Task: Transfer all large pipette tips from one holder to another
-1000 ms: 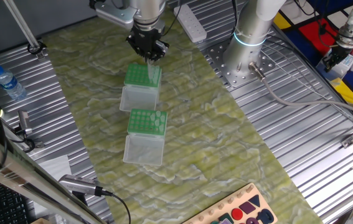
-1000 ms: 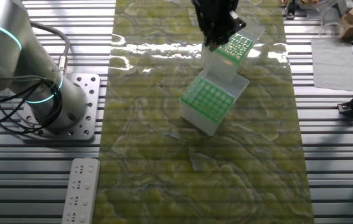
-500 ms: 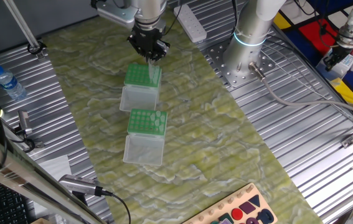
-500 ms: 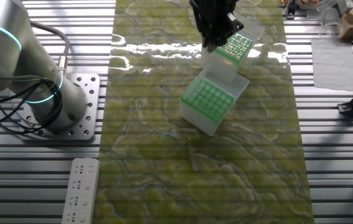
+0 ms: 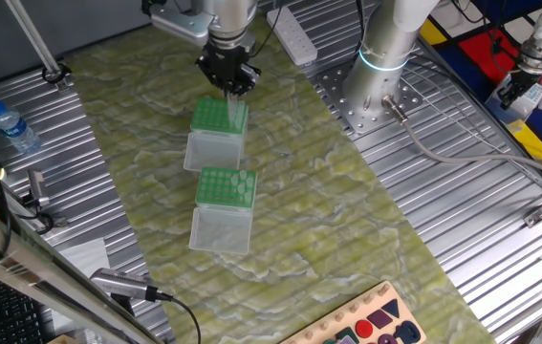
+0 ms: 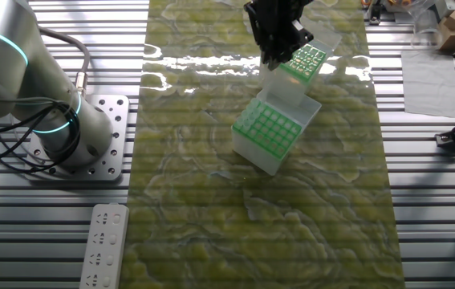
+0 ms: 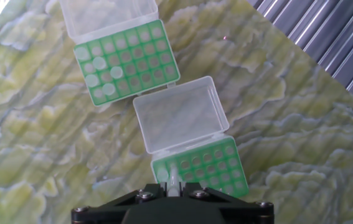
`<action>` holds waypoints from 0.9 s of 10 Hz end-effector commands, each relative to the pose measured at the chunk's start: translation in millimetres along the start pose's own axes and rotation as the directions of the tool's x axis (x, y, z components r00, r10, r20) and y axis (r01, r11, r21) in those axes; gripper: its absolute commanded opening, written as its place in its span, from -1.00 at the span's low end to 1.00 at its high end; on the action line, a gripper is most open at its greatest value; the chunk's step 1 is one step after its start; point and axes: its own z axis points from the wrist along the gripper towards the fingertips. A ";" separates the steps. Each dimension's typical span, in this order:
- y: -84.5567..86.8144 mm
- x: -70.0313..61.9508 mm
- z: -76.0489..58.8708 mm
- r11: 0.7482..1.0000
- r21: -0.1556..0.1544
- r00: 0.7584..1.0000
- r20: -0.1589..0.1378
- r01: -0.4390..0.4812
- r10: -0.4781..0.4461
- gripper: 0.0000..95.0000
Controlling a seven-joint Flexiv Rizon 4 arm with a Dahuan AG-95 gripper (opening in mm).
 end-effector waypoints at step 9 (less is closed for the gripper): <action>-4.1 0.3 17.3 0.997 0.009 0.996 0.028 0.081 -0.081 -0.20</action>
